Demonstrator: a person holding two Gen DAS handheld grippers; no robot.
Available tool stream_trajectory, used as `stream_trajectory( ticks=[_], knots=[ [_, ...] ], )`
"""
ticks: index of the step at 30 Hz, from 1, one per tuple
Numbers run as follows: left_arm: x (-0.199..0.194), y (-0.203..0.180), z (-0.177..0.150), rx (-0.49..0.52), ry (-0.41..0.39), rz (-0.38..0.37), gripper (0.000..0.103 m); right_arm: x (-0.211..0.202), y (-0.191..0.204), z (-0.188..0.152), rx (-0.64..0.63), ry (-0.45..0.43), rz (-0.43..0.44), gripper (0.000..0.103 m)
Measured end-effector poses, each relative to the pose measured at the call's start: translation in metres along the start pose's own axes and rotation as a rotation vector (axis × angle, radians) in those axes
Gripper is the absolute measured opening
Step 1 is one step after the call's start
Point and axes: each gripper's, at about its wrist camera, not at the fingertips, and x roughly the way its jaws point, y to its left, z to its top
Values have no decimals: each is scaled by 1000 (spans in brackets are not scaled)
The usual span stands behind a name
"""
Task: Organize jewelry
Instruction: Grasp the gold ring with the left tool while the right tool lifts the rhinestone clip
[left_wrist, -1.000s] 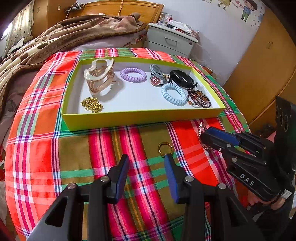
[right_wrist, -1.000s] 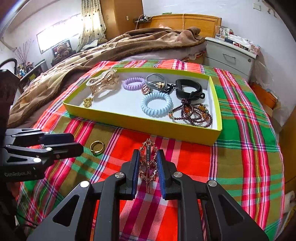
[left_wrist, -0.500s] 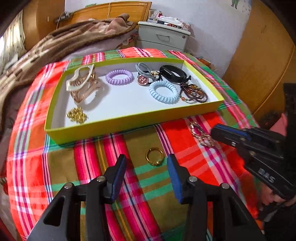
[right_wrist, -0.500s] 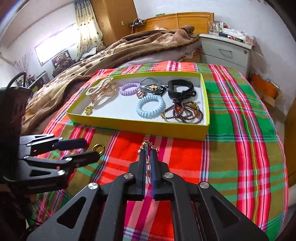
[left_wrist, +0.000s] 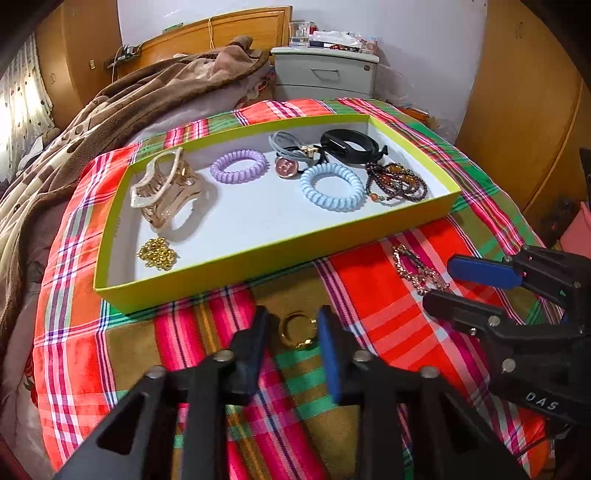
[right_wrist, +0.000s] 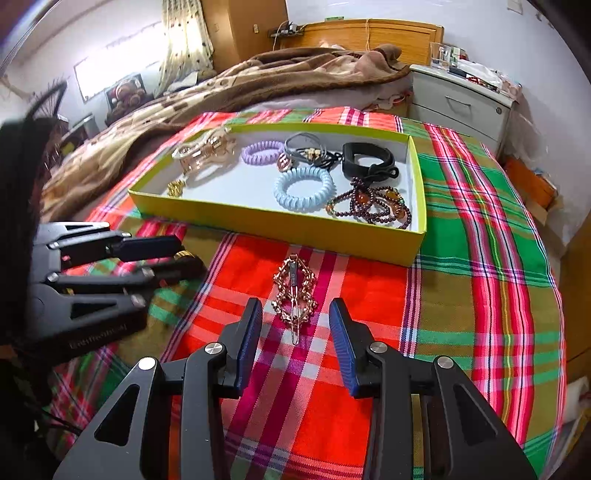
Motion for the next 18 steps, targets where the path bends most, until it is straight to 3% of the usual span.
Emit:
stream_trajectory(
  ticks=[7,10,18],
  knots=[
    [-1,5,-1,-17,-4,-23,22,3,7,0,-32,10,-32,38],
    [-3,8,-2,-31,-6,-28,22,4,10,-1,-49,11,-45,25],
    [-11,18,-3,-62,-22,-40,22,4,12,0,-57,6,-58,22]
  ],
)
